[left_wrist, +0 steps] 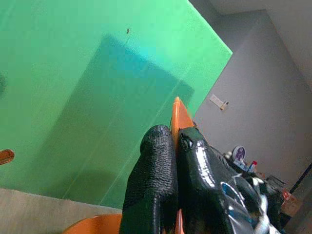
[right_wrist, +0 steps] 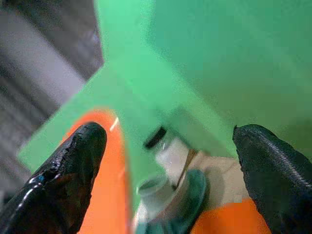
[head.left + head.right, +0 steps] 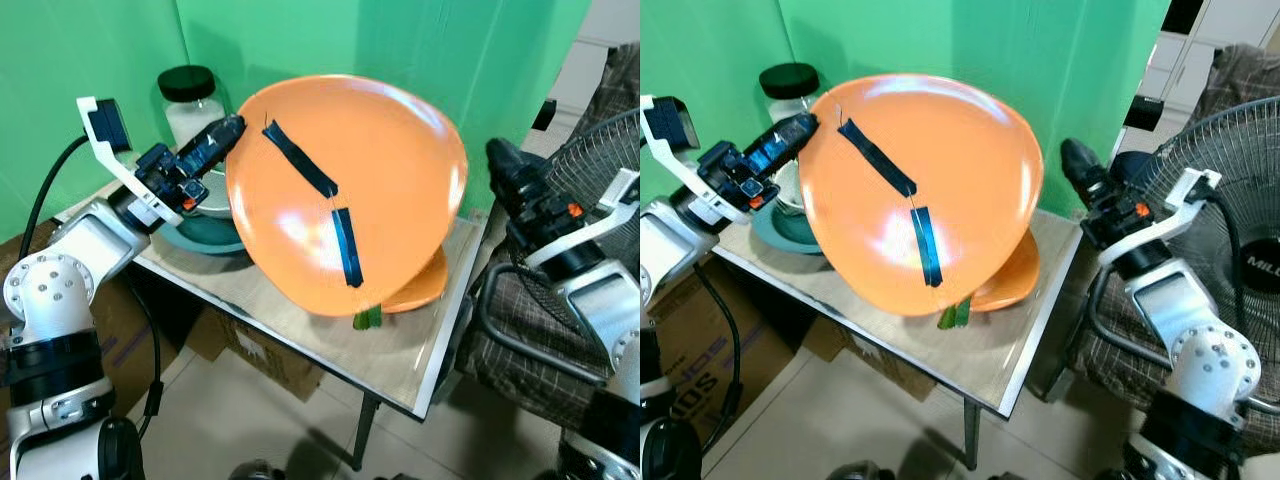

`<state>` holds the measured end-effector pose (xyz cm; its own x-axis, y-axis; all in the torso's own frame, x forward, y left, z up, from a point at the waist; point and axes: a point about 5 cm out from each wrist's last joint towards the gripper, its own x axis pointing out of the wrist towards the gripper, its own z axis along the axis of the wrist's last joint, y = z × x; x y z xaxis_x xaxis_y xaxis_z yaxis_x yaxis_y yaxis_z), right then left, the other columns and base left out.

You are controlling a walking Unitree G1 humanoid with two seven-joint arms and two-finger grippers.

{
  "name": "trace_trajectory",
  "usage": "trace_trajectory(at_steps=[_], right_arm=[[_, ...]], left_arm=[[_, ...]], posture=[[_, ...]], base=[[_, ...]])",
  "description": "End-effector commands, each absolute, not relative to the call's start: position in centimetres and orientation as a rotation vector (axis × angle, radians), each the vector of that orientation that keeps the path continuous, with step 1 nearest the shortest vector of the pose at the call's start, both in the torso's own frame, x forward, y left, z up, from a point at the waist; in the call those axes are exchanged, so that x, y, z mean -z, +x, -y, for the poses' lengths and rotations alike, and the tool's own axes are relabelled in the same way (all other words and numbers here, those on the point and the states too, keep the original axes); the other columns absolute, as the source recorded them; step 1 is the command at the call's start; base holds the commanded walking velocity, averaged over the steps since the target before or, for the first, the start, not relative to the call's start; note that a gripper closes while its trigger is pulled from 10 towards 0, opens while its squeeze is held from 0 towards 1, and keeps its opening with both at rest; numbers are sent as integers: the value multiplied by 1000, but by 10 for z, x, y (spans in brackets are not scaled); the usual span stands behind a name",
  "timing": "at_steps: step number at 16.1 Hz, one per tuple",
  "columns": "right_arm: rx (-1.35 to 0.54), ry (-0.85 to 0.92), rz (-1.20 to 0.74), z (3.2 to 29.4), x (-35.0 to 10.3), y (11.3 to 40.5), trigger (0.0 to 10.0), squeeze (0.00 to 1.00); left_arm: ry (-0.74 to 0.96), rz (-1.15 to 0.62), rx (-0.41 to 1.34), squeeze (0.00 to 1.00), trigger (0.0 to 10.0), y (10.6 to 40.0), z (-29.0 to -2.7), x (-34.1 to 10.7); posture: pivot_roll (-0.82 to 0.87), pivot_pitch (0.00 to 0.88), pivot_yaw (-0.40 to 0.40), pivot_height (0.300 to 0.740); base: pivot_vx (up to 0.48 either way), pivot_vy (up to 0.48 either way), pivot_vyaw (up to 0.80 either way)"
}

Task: Setting the table

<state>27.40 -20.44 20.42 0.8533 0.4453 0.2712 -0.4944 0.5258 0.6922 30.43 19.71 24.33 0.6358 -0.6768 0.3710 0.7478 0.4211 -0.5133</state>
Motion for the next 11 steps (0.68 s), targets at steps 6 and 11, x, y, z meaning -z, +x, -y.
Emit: trace_trajectory(at_steps=[6,11], right_arm=[[-870,774,-35,158,-203,253,2745,0],[-819,698,-155,156,-187,259,0,0]], left_arm=[[-698,161,929,0,0,308,-192,-255],[-683,169,902,0,0,312,-194,-256]], posture=[[25,0,56,740],[26,0,53,740]], base=[[0,0,0],[0,0,0]])
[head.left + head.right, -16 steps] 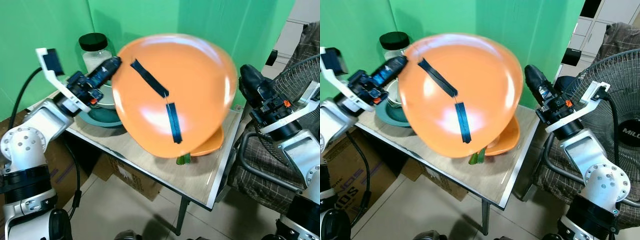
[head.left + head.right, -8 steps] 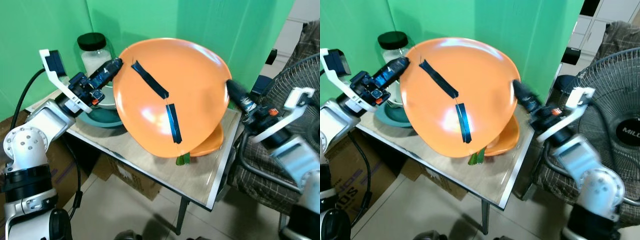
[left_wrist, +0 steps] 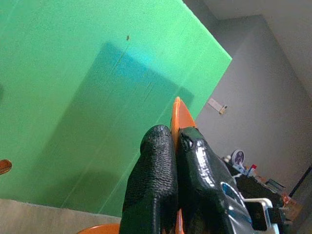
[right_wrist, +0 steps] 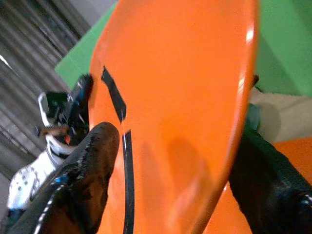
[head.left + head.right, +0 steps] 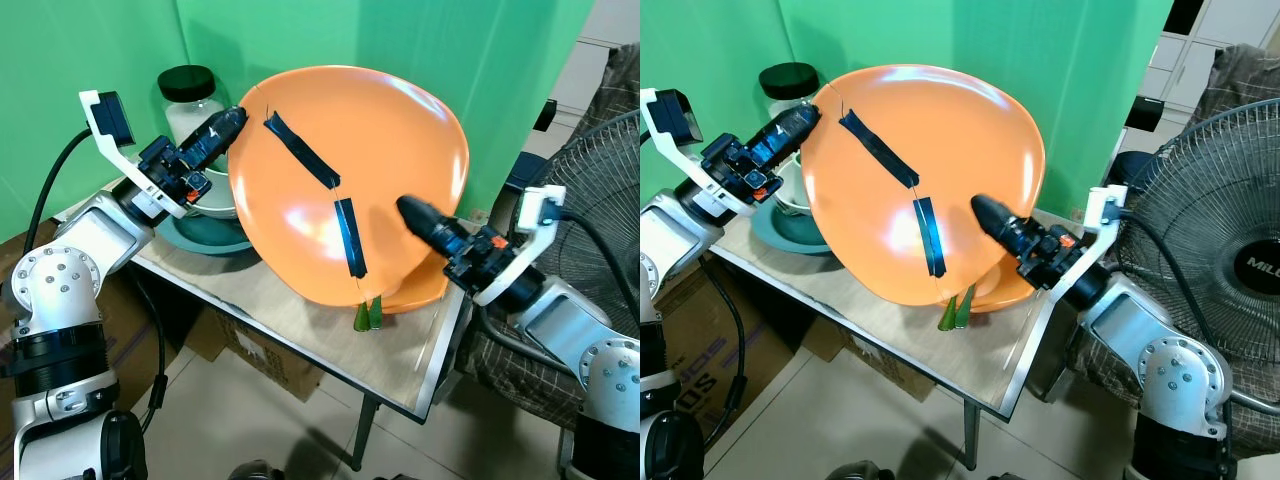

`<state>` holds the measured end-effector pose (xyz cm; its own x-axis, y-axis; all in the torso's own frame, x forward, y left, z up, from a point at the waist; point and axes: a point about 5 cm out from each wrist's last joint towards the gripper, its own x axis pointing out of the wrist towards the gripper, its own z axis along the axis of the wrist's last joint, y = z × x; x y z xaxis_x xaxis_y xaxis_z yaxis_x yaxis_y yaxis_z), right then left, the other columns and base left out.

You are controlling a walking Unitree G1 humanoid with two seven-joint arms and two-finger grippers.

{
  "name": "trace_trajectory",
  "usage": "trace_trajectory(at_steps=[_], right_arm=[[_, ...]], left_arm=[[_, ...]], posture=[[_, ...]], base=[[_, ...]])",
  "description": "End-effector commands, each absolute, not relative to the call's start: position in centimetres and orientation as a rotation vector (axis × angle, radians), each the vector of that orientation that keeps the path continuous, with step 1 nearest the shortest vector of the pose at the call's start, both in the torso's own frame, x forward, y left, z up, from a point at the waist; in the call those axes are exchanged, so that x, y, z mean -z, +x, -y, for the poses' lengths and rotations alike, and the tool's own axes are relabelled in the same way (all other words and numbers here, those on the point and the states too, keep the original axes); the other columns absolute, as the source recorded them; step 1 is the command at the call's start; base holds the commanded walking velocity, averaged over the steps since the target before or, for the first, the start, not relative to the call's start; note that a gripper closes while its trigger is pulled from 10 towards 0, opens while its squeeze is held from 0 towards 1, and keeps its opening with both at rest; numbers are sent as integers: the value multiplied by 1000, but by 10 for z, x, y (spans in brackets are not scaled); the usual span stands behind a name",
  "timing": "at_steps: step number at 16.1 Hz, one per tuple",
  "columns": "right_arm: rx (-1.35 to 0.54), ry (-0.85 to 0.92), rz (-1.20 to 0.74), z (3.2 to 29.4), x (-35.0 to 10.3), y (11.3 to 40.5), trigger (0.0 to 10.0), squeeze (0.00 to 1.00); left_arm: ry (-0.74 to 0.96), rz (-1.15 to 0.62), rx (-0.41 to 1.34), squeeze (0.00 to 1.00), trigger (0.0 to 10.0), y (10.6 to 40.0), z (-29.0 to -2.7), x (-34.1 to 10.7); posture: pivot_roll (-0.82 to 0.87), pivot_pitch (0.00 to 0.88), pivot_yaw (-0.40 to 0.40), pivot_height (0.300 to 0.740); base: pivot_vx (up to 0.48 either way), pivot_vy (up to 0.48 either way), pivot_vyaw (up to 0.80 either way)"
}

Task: Setting the table

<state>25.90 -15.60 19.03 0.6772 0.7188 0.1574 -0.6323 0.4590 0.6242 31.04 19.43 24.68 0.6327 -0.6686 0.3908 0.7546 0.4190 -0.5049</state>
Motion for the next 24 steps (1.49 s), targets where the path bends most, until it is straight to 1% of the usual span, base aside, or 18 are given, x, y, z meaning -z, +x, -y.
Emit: trace_trajectory(at_steps=[1,12,17,20,21,22,23,24], right_arm=[[-813,677,-174,154,-185,259,0,0],[-806,637,-172,150,-183,262,0,0],[-823,671,-167,149,-185,263,0,0],[-840,711,-140,149,-190,263,0,0],[-843,716,-132,150,-191,263,0,0],[-848,721,-121,150,-193,262,0,0],[-848,725,-114,151,-194,261,0,0],[-840,735,-107,151,-194,261,0,0]], left_arm=[[-684,171,901,0,0,312,-194,-256],[-690,174,892,0,0,315,-191,-253],[-688,182,885,0,0,316,-192,-254],[-679,176,874,0,0,319,-192,-252],[-676,168,858,0,10000,321,-192,-251],[-673,158,851,0,10000,324,-191,-251],[-665,153,844,380,10000,325,-192,-250],[-679,159,827,1000,10000,326,-194,-250]], posture=[[25,0,52,740],[21,0,50,740],[21,0,45,740],[9,0,60,740],[5,0,65,740],[3,0,67,740],[3,0,68,740],[3,0,68,740]], base=[[0,0,0],[0,0,0],[0,0,0],[0,0,0],[0,0,0],[0,0,0],[0,0,0],[0,0,0]])
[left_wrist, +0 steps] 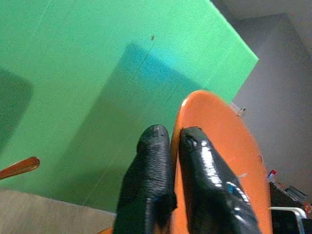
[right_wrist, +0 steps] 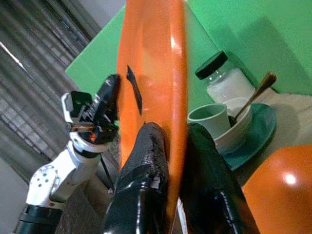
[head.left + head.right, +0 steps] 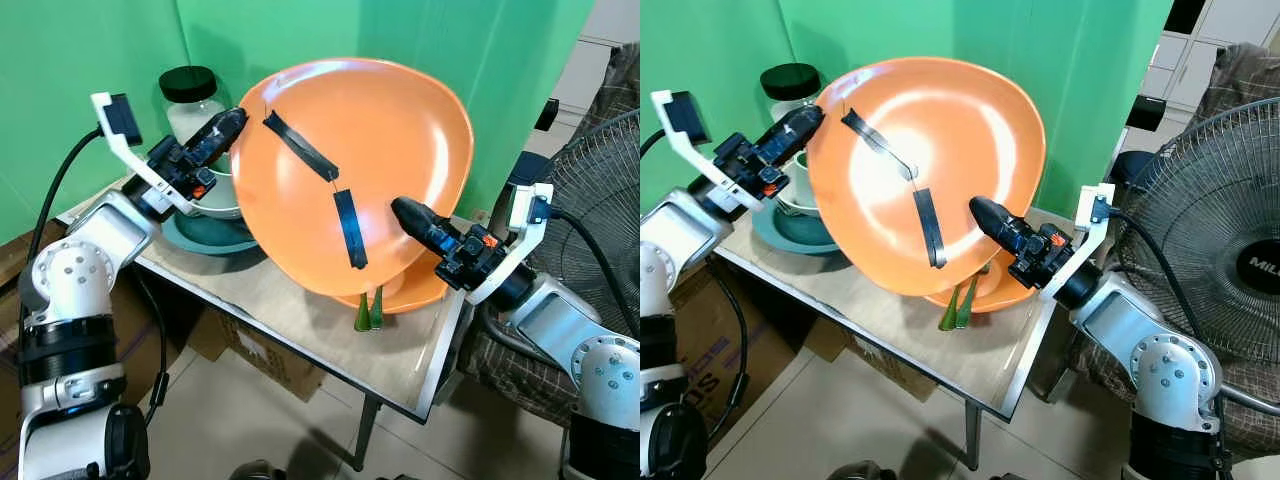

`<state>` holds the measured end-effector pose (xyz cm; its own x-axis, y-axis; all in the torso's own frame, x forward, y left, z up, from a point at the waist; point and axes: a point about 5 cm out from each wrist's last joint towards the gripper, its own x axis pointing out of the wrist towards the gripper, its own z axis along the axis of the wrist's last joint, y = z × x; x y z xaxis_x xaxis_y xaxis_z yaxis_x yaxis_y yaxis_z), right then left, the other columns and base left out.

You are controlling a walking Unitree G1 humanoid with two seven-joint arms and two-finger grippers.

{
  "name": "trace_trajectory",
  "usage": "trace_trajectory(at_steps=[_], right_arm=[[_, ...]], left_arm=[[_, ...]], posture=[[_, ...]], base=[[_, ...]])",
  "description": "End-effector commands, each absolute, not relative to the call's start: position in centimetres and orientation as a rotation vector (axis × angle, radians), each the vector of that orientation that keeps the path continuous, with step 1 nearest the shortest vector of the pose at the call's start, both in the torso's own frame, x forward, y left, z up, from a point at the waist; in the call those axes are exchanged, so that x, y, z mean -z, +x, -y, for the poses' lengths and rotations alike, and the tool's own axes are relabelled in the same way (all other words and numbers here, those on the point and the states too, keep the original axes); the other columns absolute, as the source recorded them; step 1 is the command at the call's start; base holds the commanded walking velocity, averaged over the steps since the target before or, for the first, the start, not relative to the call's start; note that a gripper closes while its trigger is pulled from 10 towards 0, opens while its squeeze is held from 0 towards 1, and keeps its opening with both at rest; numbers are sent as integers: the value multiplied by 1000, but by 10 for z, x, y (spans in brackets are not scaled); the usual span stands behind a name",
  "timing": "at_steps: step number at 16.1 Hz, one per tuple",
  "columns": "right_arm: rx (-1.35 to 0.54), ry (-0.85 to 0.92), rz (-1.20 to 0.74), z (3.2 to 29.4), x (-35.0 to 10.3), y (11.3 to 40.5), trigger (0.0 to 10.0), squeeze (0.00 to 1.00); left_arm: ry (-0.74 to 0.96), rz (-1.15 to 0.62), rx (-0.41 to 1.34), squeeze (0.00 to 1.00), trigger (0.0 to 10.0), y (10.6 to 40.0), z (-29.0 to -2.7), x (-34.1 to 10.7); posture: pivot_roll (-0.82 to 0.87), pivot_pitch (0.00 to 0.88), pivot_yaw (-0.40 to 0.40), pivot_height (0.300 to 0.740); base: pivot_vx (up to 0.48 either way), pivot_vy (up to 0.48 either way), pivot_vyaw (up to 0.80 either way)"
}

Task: Setting the table

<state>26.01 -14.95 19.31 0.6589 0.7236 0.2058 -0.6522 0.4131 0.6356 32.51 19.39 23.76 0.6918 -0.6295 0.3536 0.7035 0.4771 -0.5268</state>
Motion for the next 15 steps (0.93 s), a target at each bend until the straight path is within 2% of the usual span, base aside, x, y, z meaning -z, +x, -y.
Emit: trace_trajectory(at_steps=[1,3,4,5,8,10,11,12,14,15], right_arm=[[-824,741,-104,153,-193,261,0,0],[-774,745,-100,157,-193,261,0,0],[-735,747,-84,162,-194,262,0,0],[-669,765,-26,174,-202,261,0,0],[-582,750,71,191,-217,260,0,0],[-487,609,127,201,-233,254,0,0],[-493,525,137,198,-240,248,0,0],[-486,456,149,188,-249,233,0,0],[-453,418,161,177,-249,224,0,0],[-418,346,170,167,-246,221,824,0]], left_arm=[[-671,169,810,1000,10000,327,-195,-251],[-629,189,769,1000,10000,326,-201,-250],[-637,223,770,600,10000,321,-206,-254],[-626,274,801,0,10000,305,-215,-262],[-568,264,856,0,10000,283,-218,-266],[-461,197,849,0,10000,274,-210,-267],[-386,162,796,0,10000,276,-203,-262],[-181,110,572,0,10000,289,-186,-246],[-39,119,457,0,10000,291,-171,-237],[4,136,420,0,10000,287,-158,-233]], posture=[[4,0,69,740],[2,0,70,740],[-3,0,72,740],[-16,0,78,740],[-18,0,82,740],[-7,0,73,740],[-3,0,68,740],[3,0,62,740],[2,0,57,740],[5,0,57,740]], base=[[0,0,0],[0,0,0],[0,0,0],[0,0,0],[0,0,0],[0,0,0],[0,0,0],[0,0,0],[0,0,0],[0,0,0]])
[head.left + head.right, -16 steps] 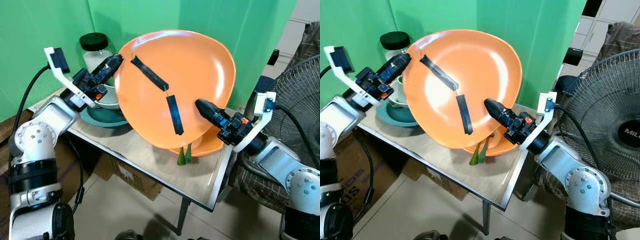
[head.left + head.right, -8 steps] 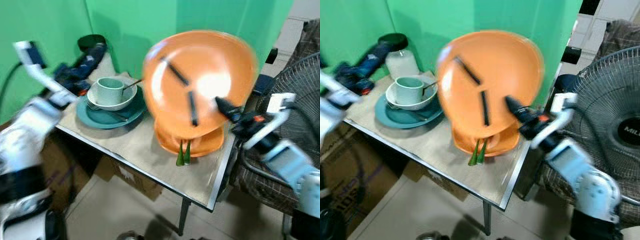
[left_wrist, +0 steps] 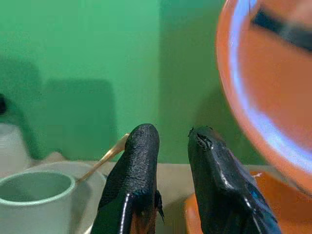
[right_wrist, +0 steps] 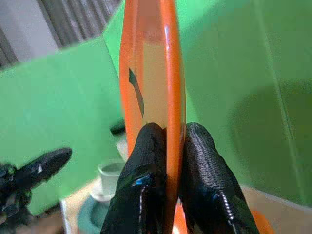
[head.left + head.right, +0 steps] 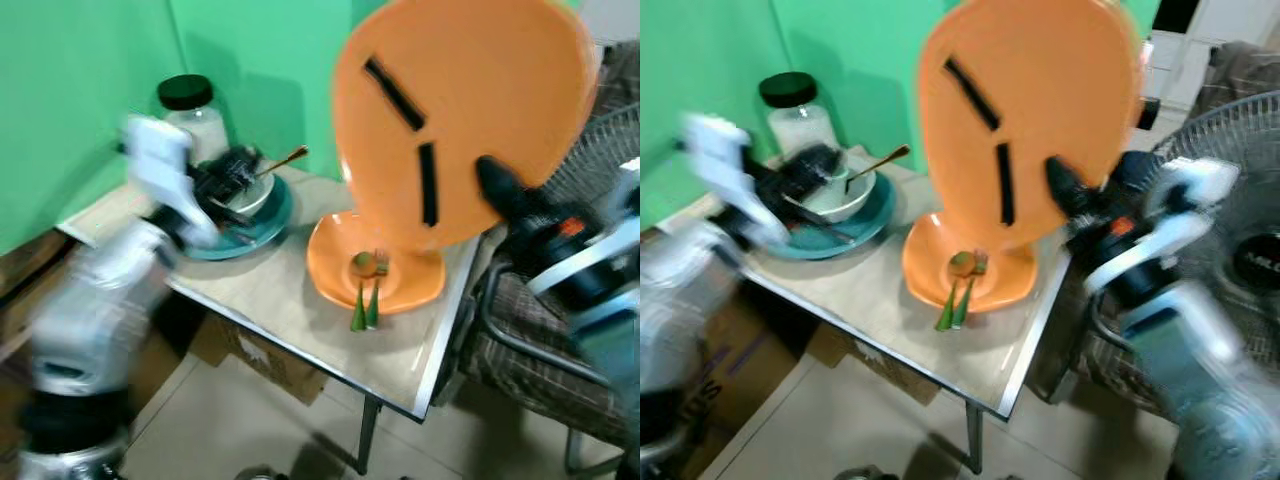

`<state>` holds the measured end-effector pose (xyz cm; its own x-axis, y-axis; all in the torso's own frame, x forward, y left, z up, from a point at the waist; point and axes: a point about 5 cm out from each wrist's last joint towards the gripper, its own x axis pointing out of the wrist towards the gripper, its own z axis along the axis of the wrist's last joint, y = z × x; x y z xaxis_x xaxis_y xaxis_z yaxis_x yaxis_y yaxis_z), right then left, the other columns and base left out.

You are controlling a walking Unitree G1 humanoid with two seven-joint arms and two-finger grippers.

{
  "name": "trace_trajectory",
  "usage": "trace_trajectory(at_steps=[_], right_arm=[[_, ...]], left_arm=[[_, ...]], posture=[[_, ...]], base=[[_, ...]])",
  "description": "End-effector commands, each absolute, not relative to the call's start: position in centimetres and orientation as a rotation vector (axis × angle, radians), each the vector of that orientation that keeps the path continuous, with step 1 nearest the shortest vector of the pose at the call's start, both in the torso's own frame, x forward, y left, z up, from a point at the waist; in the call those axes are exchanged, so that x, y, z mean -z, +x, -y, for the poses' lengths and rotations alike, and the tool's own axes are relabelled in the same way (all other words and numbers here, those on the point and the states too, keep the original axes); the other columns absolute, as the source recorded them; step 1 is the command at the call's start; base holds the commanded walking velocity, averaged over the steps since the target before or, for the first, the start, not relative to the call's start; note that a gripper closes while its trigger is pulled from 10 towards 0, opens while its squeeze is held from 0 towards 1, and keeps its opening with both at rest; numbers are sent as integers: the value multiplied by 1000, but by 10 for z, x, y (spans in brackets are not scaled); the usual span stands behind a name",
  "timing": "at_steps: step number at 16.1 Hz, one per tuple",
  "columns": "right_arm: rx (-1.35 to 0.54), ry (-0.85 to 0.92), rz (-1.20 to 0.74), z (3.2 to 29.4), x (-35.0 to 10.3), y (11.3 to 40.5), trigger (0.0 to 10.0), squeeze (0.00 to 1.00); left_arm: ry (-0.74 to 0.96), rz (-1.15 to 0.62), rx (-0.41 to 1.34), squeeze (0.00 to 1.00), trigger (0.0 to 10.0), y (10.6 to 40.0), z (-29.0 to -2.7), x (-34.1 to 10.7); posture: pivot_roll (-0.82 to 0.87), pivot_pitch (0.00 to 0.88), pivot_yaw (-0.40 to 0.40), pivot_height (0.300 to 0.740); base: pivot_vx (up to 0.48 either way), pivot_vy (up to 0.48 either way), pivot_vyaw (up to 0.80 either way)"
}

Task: Setting the table

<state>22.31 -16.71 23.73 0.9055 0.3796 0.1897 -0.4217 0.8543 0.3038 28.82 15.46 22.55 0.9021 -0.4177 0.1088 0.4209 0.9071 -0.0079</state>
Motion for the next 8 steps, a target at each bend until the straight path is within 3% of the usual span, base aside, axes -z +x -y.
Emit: trace_trajectory(at_steps=[1,2,3,4,8], right_arm=[[-375,270,194,164,-241,223,4392,0],[-364,256,198,164,-240,224,4392,0],[-336,240,198,164,-237,225,6627,0],[-309,218,194,164,-235,226,10000,0],[-172,133,153,159,-219,246,10000,0]], left_arm=[[-12,176,332,0,10000,284,-154,-231],[-30,195,302,0,10000,283,-153,-231],[-13,197,280,0,10000,282,-154,-229],[7,191,257,0,10000,282,-157,-227],[160,175,228,0,10000,281,-167,-210]], posture=[[5,0,69,740],[5,0,69,740],[15,0,64,740],[18,0,63,740],[42,0,36,740]], base=[[0,0,0],[0,0,0],[0,0,0],[0,0,0],[0,0,0]])
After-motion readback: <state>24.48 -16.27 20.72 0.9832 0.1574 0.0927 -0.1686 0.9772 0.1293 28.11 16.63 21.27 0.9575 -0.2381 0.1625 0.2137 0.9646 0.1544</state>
